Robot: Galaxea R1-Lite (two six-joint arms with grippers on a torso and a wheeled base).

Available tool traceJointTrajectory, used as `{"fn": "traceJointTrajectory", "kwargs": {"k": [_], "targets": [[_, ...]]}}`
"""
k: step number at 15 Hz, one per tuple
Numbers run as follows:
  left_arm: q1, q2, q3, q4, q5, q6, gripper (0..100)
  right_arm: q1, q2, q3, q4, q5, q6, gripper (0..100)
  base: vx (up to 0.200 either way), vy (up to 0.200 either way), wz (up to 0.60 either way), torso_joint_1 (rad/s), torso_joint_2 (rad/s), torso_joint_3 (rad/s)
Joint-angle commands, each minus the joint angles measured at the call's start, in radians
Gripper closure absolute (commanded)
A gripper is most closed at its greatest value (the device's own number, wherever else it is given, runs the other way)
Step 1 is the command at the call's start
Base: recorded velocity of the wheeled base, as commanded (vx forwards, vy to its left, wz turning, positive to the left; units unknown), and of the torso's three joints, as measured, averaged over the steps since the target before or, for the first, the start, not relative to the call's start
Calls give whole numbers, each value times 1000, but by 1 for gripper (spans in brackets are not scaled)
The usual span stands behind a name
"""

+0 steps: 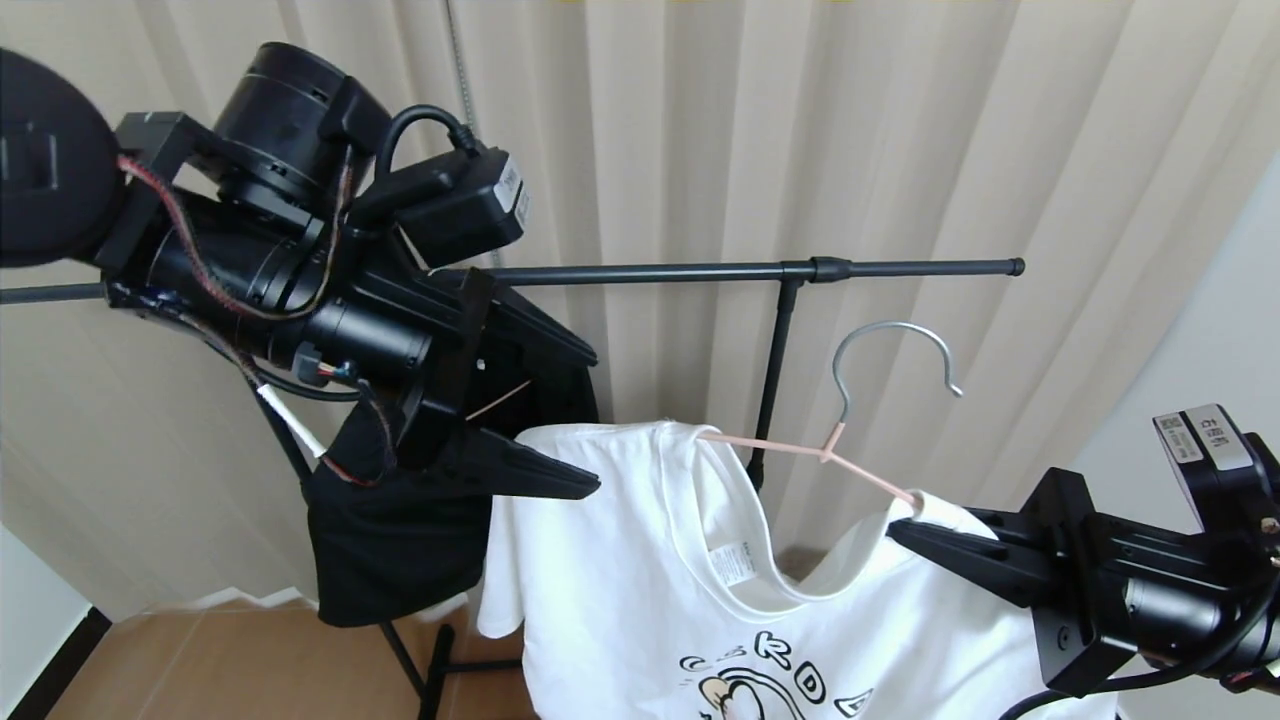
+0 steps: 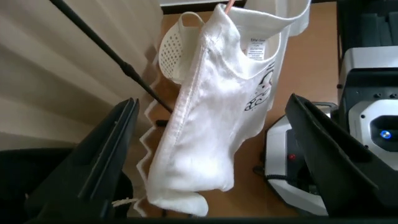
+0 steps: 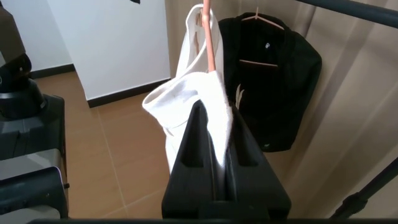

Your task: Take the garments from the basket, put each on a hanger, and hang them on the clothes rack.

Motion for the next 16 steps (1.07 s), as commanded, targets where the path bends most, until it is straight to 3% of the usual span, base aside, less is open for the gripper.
{"fn": "traceJointTrajectory", "kwargs": {"k": [1, 6, 16], "targets": [[-30, 125, -161, 107, -56, 43, 0, 2, 6, 1, -1, 2, -1, 100, 0, 0, 0, 0, 0, 0], [-59, 167, -152, 107, -94, 49, 0, 6, -2, 9, -1, 29, -1, 100, 0, 0, 0, 0, 0, 0], [-92, 194, -78, 73, -98, 47, 0, 52, -24, 20, -14, 31, -1, 100, 0, 0, 0, 0, 0, 0]]}}
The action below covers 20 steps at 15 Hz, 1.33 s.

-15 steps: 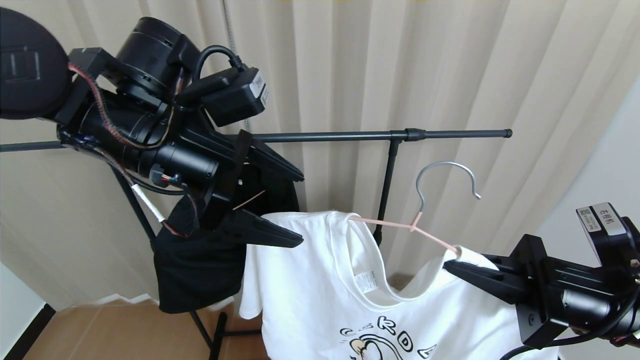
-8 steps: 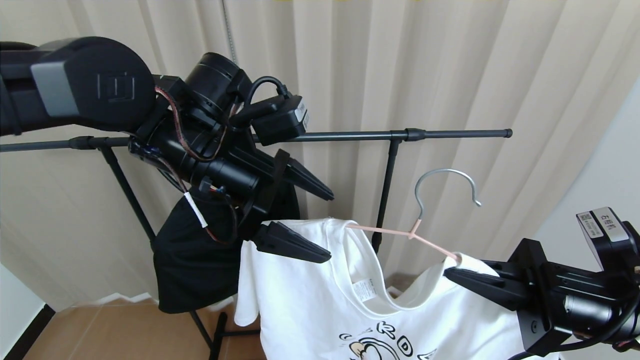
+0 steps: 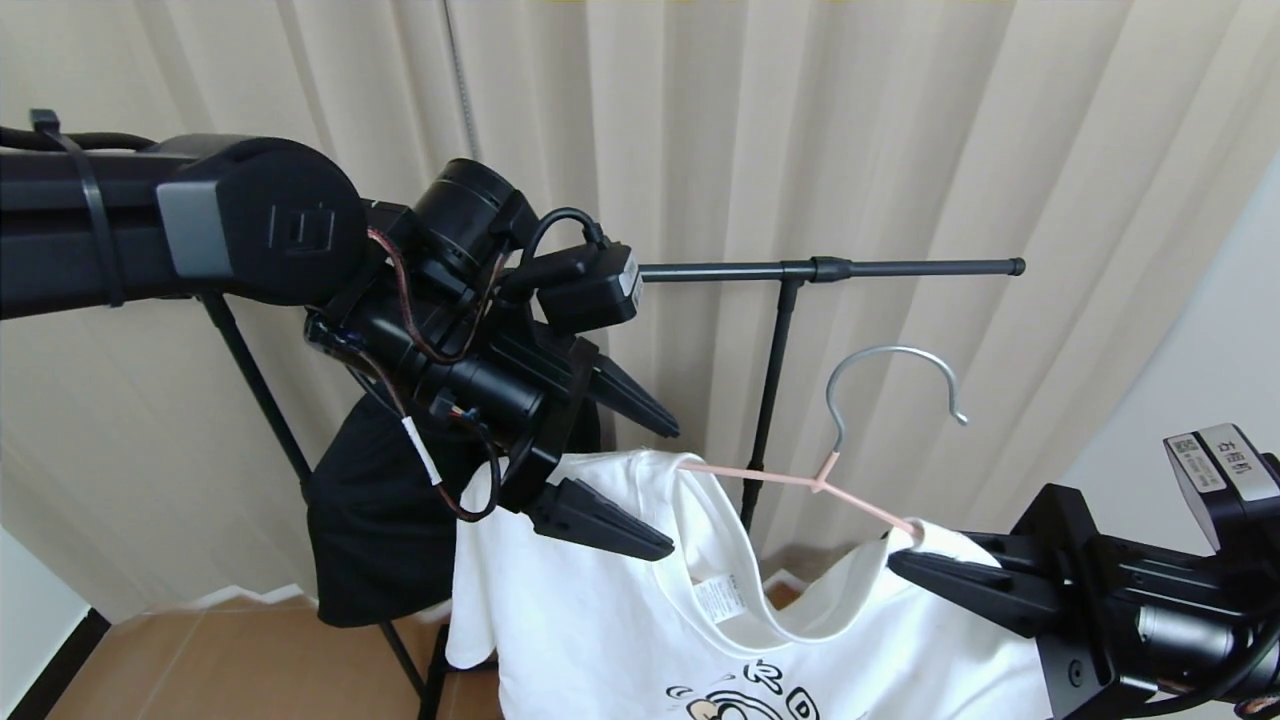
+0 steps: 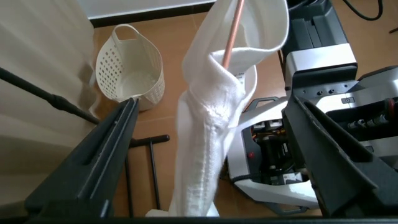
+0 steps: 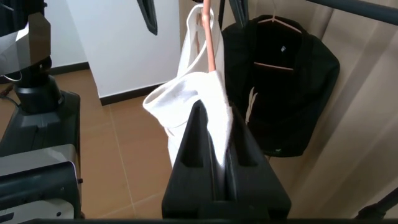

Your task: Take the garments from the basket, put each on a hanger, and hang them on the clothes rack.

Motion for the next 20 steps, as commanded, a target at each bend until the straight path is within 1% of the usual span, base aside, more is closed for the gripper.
{"fn": "traceJointTrajectory", "kwargs": {"k": [1, 6, 7, 18, 20], "targets": [[-14, 6, 12, 0, 0, 0, 0, 7, -13, -1, 0, 0, 0, 100, 0, 0, 0, 0, 0, 0], [-20, 18, 18, 0, 2, -3, 0, 7, -33, 1, 1, 0, 1, 100, 0, 0, 0, 0, 0, 0], [-26, 17, 18, 0, 3, -3, 100, 7, -34, 1, 1, 0, 1, 100, 0, 0, 0, 0, 0, 0], [-28, 15, 13, -2, 8, -3, 100, 5, -34, -1, 0, -6, -9, 100, 0, 0, 0, 0, 0, 0], [-28, 15, 18, -17, 10, -3, 100, 5, -34, 4, 1, -4, -9, 100, 0, 0, 0, 0, 0, 0]]}}
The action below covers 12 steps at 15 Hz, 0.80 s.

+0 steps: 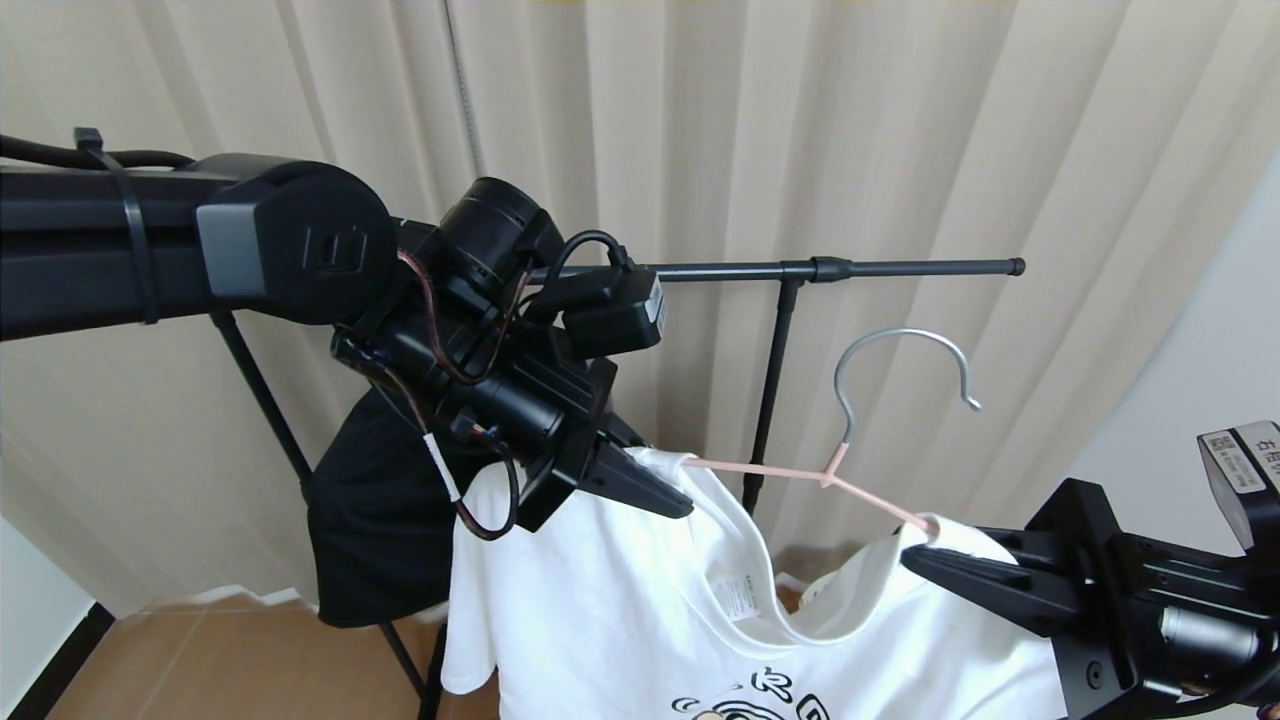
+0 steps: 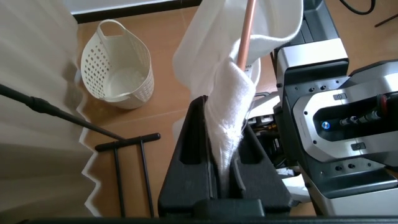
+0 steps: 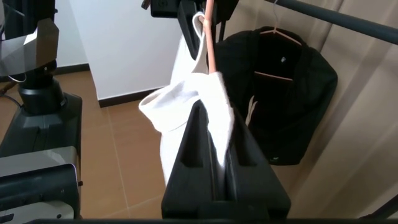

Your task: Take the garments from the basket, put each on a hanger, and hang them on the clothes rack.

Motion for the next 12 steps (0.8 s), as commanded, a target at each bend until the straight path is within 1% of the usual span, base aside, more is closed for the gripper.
{"fn": "traceJointTrajectory", "kwargs": {"k": [1, 5, 8, 12], "targets": [[0, -1, 4, -8, 0, -1, 100, 0, -1, 5, 0, 2, -1, 0, 0, 0, 0, 0, 0, 0], [2, -2, -5, -11, 0, -5, 100, -8, -2, 8, 0, 2, -1, 0, 0, 0, 0, 0, 0, 0], [11, -8, -6, -11, 0, -6, 100, -35, -8, 0, 0, 2, -1, 0, 0, 0, 0, 0, 0, 0], [55, -25, -2, -11, 0, -9, 100, -69, -27, -10, 2, 2, 1, 0, 0, 0, 0, 0, 0, 0]]}}
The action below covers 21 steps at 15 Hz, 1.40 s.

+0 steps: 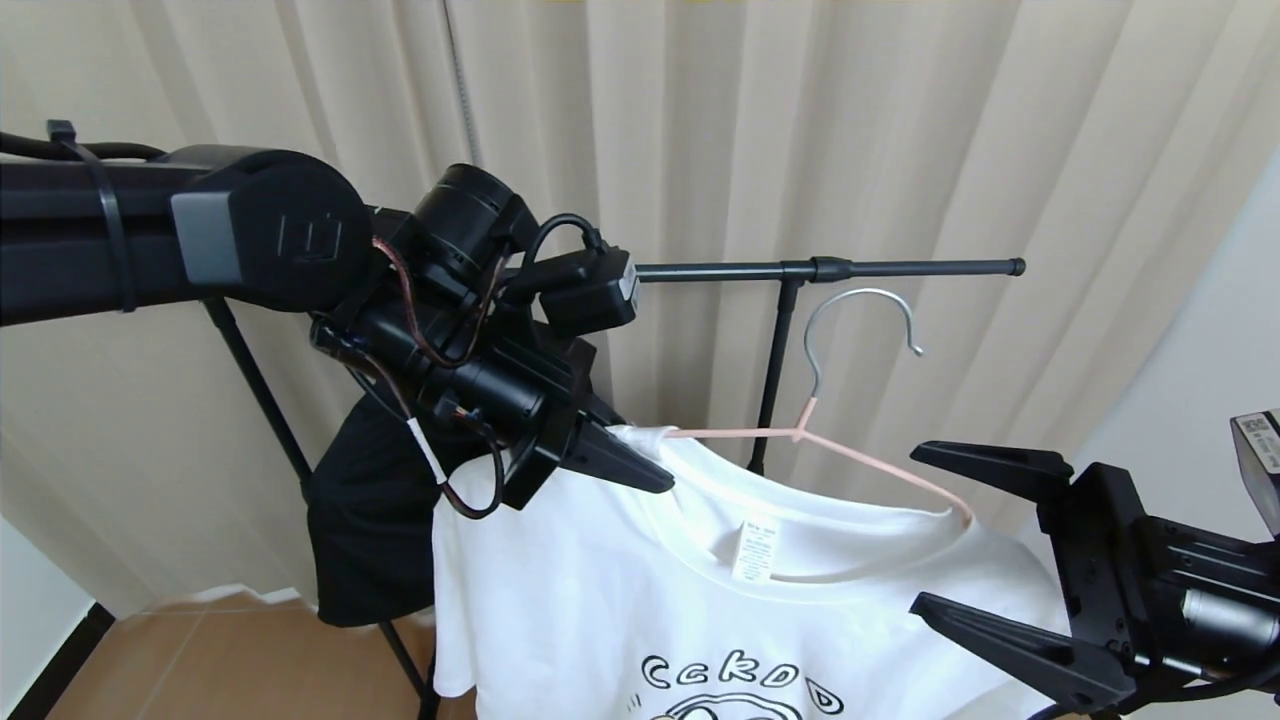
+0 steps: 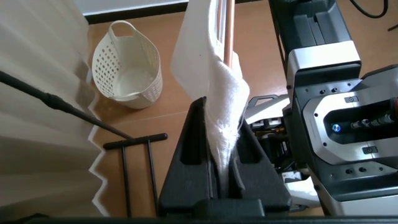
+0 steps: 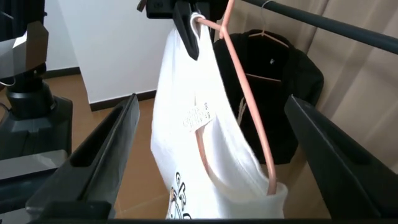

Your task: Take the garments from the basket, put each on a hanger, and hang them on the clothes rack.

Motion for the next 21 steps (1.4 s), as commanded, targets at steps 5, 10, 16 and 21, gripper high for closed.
{"fn": "traceJointTrajectory", "kwargs": {"k": [5, 10, 16, 21], "targets": [[113, -54, 2, 0, 0, -15, 100, -91, 9, -39, 48, 0, -3, 0, 0, 0, 0, 0, 0, 0], [165, -114, 31, 2, 0, -33, 100, -161, 70, -90, 84, -3, -20, 0, 0, 0, 0, 0, 0, 0], [176, -202, 77, 0, 2, -41, 100, -210, 171, -111, 83, -28, -66, 0, 0, 0, 0, 0, 0, 0], [179, -260, 141, -14, 40, -49, 100, -210, 200, -108, 81, -69, -110, 0, 0, 0, 0, 0, 0, 0]]}}
